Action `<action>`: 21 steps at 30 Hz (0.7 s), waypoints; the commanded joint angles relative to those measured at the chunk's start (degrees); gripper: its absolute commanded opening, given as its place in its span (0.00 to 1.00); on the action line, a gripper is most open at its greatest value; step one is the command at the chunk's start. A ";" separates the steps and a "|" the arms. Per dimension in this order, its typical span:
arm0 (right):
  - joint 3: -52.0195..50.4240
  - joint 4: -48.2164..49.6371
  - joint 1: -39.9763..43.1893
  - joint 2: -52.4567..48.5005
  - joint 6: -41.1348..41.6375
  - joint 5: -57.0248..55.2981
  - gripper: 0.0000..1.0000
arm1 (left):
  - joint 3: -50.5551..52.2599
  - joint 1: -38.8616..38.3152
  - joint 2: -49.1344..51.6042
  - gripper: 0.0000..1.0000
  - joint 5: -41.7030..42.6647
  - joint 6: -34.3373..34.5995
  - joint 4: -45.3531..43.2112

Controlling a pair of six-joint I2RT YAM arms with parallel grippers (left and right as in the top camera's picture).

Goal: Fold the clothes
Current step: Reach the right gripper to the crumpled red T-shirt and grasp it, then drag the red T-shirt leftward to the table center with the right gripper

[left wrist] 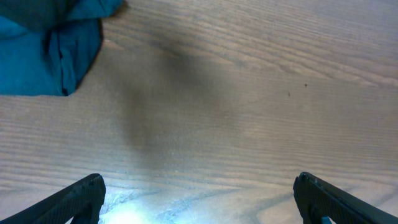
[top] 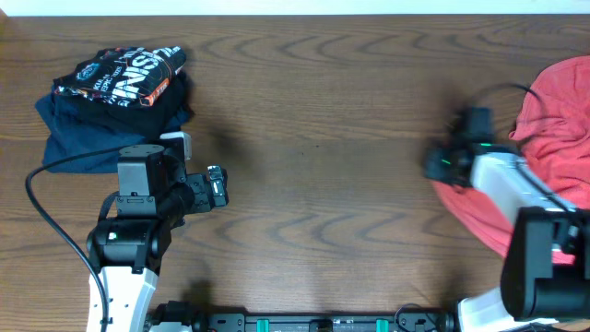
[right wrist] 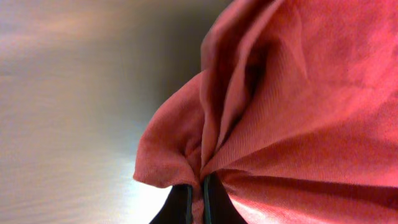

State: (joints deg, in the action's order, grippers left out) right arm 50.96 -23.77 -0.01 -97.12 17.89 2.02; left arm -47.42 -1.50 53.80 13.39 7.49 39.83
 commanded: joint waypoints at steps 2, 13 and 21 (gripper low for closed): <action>0.04 14.71 -12.28 -0.17 8.76 8.79 0.01 | -1.16 0.31 -0.04 0.98 0.55 0.11 -0.04; 7.80 33.14 -24.02 -0.48 9.94 -2.23 0.73 | -1.16 0.31 0.02 0.98 0.55 0.11 -0.02; 15.67 9.73 -15.89 0.90 5.11 -3.30 0.99 | -1.16 0.31 0.07 0.98 0.61 0.74 -3.15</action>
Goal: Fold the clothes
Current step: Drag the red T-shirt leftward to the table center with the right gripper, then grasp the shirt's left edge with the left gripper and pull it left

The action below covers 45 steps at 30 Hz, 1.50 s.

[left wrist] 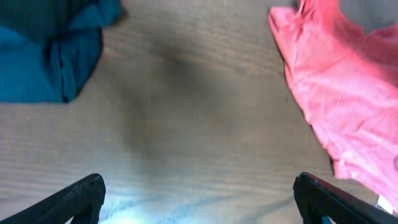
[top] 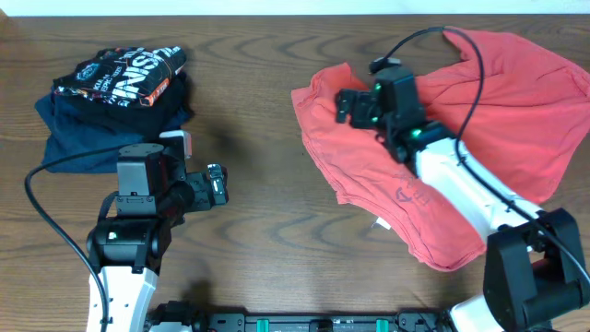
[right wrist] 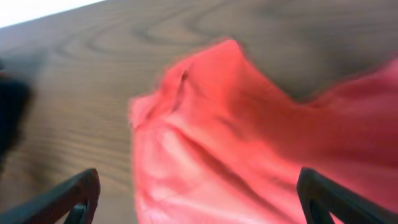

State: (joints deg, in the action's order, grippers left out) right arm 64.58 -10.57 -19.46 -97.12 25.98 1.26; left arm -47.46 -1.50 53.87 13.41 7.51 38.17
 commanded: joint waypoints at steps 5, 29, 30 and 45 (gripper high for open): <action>2.51 -16.33 12.68 5.84 -4.76 -8.15 0.99 | -1.11 0.07 2.23 0.98 5.44 6.12 -9.90; 2.49 -40.33 34.18 19.23 -6.58 -8.37 0.99 | -1.11 -21.05 49.55 0.98 6.93 17.27 -50.36; 2.49 -40.61 34.18 19.23 -6.58 -8.37 0.99 | -1.11 -21.35 50.69 0.98 6.93 18.64 -51.67; 2.49 -41.97 34.18 19.23 -6.78 -8.39 0.99 | -1.11 -25.20 62.27 0.93 3.78 35.78 -66.25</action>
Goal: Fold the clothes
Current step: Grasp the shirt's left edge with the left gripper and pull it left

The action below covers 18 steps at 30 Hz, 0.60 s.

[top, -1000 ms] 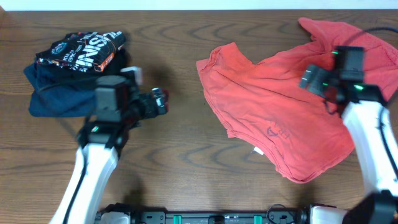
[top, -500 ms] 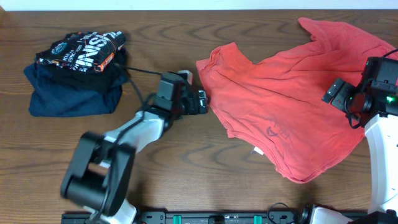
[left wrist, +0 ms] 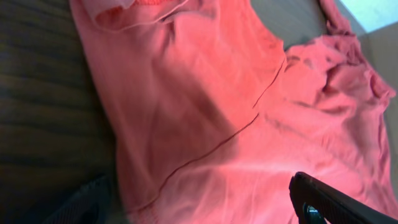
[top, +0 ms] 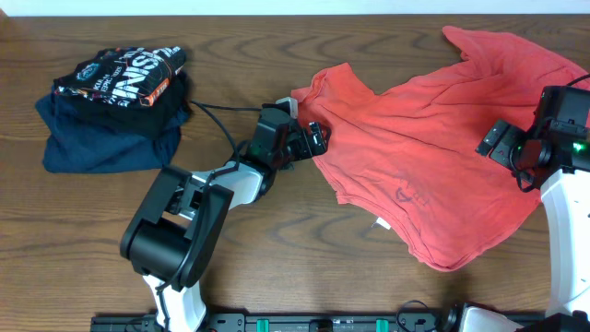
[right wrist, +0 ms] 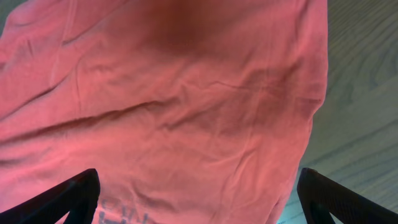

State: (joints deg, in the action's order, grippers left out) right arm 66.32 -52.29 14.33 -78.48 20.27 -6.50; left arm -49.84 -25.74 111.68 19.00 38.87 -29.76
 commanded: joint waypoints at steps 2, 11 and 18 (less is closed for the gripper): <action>0.74 -0.26 0.39 0.59 -1.07 -0.63 0.99 | 1.27 -1.73 5.27 0.93 -1.90 5.01 -0.39; 0.74 -1.09 0.39 0.59 -1.07 -0.63 0.99 | 1.27 -2.99 5.49 0.48 -3.17 4.83 -3.72; 0.74 -1.53 0.39 0.59 -1.05 -0.66 0.99 | 1.29 -1.16 5.03 0.06 -2.95 2.38 -3.72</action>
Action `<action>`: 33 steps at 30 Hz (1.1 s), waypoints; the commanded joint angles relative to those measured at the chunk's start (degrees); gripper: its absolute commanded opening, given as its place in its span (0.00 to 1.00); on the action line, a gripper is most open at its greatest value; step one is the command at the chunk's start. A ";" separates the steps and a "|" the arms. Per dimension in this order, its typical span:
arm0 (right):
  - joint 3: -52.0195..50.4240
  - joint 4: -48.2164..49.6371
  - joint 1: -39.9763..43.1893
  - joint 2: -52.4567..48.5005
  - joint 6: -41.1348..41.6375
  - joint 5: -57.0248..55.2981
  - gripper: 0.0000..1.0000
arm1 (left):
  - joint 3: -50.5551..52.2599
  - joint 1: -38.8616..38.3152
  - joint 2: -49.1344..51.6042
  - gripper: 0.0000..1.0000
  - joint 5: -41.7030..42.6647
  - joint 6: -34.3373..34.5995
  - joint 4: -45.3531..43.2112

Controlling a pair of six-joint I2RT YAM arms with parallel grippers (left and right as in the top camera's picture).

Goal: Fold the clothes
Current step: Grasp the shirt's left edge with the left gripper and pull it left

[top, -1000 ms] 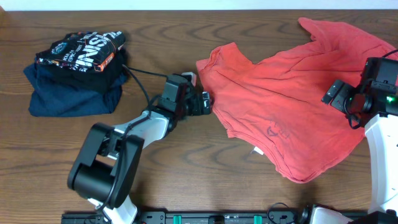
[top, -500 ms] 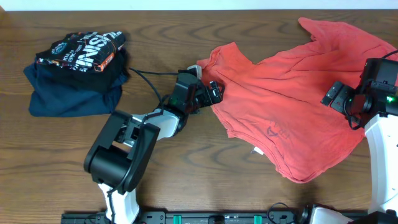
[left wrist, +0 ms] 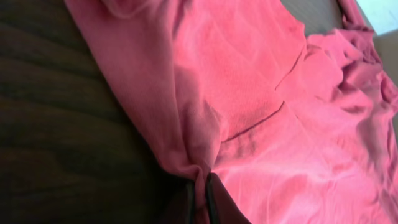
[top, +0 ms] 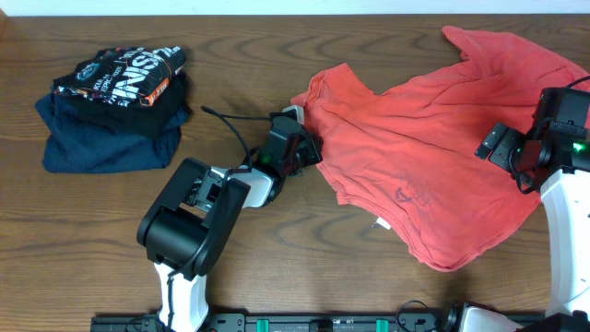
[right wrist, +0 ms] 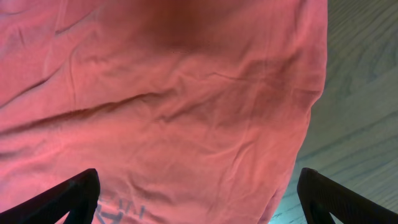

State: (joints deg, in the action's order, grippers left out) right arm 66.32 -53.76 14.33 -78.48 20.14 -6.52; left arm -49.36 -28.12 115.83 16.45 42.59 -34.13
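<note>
A red shirt (top: 424,138) lies crumpled and spread over the right half of the table. My left gripper (top: 309,149) is at its left edge, below the collar. In the left wrist view the left gripper (left wrist: 200,190) is shut on a pinched fold of the red shirt (left wrist: 261,93). My right gripper (top: 499,146) hovers over the shirt's right side. In the right wrist view the right gripper (right wrist: 198,199) is open, its fingers wide apart above flat red shirt cloth (right wrist: 174,93) with nothing between them.
A folded stack stands at the back left: a black printed shirt (top: 120,74) on a dark blue garment (top: 97,148). Brown wooden table (top: 277,249) shows between the stack and the red shirt and along the front.
My left gripper was open over the shirt's left edge and is now shut on a fold of it, slightly closer in. The right gripper stays open in nearly the same place.
First my right gripper was shut on the bunched red shirt at the table's right edge, with the left arm open at the front left. Then the shirt lay spread mid-table, right gripper open. Later the left gripper was at the shirt's left edge; now it grips it.
</note>
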 commanded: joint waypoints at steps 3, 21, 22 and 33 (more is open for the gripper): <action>0.74 -0.46 0.39 0.59 -0.94 -0.61 0.99 | 0.79 4.02 -0.70 0.06 1.62 -9.44 0.87; 0.74 -2.38 0.39 0.59 -1.95 -0.55 0.99 | -13.05 34.27 -8.94 0.98 30.64 -11.67 17.97; 0.74 -2.38 0.39 0.59 -1.97 -0.55 0.99 | -13.07 33.99 -9.01 0.98 37.03 -10.38 22.08; 0.74 -1.44 0.39 0.59 -1.99 -0.59 0.99 | -13.00 24.24 -9.03 0.98 32.96 -25.90 76.98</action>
State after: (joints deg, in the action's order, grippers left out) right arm 66.32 -55.57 14.33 -78.48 18.81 -6.50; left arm -61.91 -1.52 107.63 55.02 23.51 37.56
